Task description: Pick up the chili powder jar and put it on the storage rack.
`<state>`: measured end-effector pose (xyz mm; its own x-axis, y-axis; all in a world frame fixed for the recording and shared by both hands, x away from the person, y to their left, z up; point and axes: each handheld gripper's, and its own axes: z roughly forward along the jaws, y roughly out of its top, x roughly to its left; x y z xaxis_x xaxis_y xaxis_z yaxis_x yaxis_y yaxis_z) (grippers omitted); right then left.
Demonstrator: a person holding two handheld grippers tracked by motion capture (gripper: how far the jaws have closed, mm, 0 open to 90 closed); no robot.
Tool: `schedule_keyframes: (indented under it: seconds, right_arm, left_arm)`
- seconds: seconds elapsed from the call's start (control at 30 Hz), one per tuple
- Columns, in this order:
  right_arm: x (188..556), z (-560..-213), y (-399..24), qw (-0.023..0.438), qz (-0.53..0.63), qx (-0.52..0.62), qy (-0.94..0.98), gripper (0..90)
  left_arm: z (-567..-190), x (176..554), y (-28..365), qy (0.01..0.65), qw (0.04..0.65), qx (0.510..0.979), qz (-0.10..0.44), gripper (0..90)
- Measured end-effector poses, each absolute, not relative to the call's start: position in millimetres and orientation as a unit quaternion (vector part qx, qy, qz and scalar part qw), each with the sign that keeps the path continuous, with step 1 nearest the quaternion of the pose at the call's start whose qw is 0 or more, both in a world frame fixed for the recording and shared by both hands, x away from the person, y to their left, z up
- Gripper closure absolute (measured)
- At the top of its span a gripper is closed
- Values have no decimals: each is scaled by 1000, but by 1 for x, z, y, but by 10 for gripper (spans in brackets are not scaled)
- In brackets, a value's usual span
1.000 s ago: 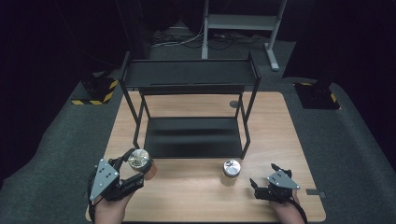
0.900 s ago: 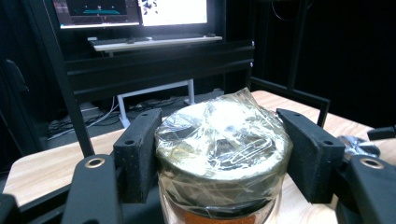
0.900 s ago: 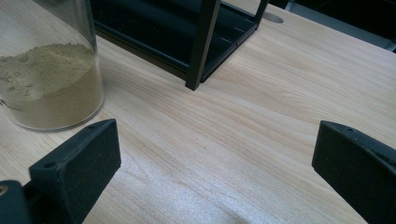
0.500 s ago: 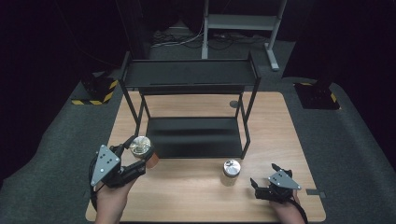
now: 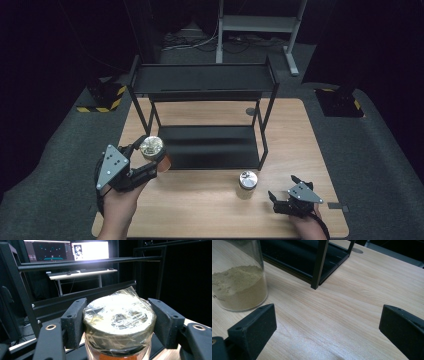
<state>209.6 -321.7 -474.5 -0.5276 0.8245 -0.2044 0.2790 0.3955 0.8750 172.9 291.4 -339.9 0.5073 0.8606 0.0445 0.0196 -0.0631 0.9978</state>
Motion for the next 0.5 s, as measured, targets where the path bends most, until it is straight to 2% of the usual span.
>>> schedule_keyframes:
  seconds: [0.5]
  right_arm:
    - [210,-474,-319,330,409,356,773,2]
  left_arm:
    - [-316,194,286,343,595,631,362,344]
